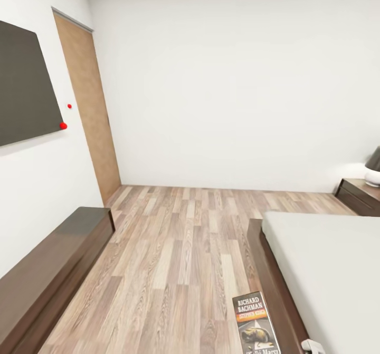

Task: In the bedroom, move the book from the bed onto either nightstand, and place the two sandals side by side next to the bed.

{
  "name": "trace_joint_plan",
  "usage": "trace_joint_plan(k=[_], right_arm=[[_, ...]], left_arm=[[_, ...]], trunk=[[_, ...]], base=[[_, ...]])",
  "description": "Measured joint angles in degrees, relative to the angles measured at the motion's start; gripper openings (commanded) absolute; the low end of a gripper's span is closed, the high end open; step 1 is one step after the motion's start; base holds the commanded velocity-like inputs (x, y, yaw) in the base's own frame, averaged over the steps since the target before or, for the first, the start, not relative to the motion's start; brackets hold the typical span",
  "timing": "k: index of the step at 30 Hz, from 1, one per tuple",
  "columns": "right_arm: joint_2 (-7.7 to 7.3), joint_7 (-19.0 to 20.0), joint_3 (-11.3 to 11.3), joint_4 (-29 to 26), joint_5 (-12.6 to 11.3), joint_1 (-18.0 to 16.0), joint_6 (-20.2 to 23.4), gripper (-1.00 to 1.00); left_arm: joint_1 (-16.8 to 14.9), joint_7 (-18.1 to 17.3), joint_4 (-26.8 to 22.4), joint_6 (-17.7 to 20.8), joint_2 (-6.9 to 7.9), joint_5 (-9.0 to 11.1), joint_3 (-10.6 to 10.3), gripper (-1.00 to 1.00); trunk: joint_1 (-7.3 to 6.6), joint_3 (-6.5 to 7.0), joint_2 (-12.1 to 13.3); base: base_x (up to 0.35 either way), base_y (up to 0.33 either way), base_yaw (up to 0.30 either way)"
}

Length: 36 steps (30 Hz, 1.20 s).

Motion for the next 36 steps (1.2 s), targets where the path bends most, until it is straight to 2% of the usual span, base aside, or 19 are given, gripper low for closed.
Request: trace_joint_plan(k=[13,36], right_arm=[[0.0,0.1,0.0,0.0,0.0,0.0,-0.1,-1.0],[0.0,-0.2,0.0,0.1,0.0,0.0,-0.1,-1.0]], left_arm=[[0.0,0.0,0.0,0.0,0.0,0.0,0.0,1.0],[0.0,-0.2,0.0,0.0,0.05,0.0,0.1,1.0]], trunk=[[0.0,0.0,0.0],[0.0,0.0,0.0]], base=[[0.33,0.0,-0.109],[0.33,0.0,-0.003]])
